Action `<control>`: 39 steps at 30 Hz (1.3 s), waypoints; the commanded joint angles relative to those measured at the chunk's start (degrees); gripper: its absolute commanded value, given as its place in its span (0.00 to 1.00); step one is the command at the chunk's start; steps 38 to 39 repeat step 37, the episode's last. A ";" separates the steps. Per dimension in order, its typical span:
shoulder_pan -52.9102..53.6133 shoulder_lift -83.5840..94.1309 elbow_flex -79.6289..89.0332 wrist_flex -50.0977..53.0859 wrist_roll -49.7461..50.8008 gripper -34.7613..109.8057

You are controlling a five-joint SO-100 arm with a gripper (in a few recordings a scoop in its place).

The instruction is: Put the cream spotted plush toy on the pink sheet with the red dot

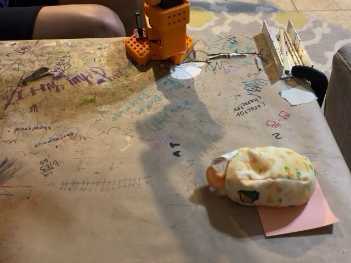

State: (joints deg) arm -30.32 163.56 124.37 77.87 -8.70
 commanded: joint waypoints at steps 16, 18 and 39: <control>26.54 29.62 44.74 -10.20 -5.62 0.24; 25.05 29.62 47.90 -11.34 -4.75 0.24; 22.68 29.62 51.06 -12.48 -3.16 0.24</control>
